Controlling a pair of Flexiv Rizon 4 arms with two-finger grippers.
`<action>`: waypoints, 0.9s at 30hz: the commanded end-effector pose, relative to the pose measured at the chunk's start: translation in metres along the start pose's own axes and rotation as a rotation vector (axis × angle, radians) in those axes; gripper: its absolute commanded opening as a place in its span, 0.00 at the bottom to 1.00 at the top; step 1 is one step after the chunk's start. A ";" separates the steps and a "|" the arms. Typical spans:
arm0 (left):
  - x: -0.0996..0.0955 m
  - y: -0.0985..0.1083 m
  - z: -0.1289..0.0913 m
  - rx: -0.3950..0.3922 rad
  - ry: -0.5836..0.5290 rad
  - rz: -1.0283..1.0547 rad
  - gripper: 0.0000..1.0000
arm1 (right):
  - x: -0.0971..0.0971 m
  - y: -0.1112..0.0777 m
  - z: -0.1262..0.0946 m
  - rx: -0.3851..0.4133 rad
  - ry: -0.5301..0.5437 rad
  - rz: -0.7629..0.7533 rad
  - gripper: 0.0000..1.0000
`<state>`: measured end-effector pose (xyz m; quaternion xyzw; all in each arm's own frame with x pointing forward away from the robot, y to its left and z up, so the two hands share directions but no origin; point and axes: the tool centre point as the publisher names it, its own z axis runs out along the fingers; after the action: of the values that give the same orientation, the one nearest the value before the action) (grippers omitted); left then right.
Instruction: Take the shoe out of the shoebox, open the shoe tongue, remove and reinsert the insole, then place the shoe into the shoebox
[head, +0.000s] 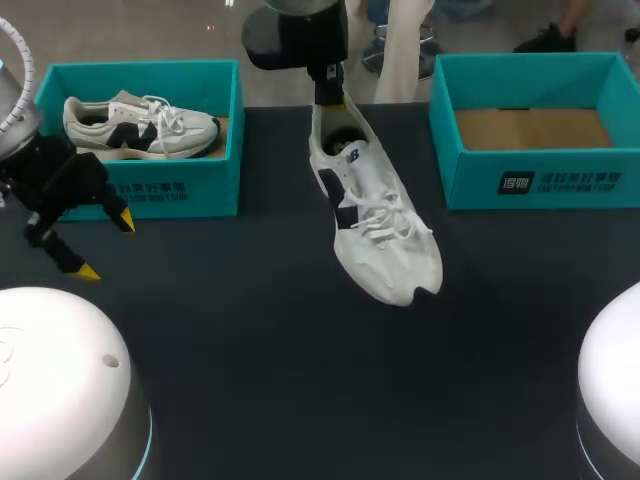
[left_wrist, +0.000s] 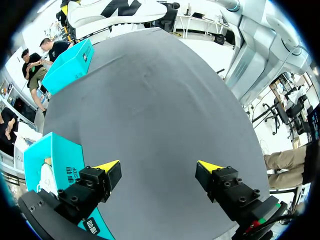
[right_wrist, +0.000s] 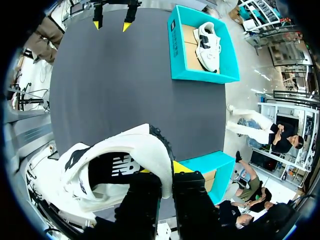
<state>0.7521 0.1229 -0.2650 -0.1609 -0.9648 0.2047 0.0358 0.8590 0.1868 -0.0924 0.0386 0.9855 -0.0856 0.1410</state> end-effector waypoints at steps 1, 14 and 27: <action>0.001 0.000 0.000 -0.001 0.000 0.000 1.00 | -0.001 0.000 -0.001 0.002 0.003 -0.001 0.00; 0.001 0.000 0.000 -0.001 0.000 0.000 1.00 | -0.122 -0.137 0.043 0.040 -0.004 0.118 0.00; 0.001 0.000 0.000 -0.001 0.000 0.000 1.00 | -0.187 -0.243 0.073 0.076 0.016 0.309 0.00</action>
<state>0.7521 0.1229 -0.2649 -0.1609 -0.9649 0.2047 0.0357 1.0307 -0.0538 -0.0741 0.1882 0.9618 -0.1332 0.1475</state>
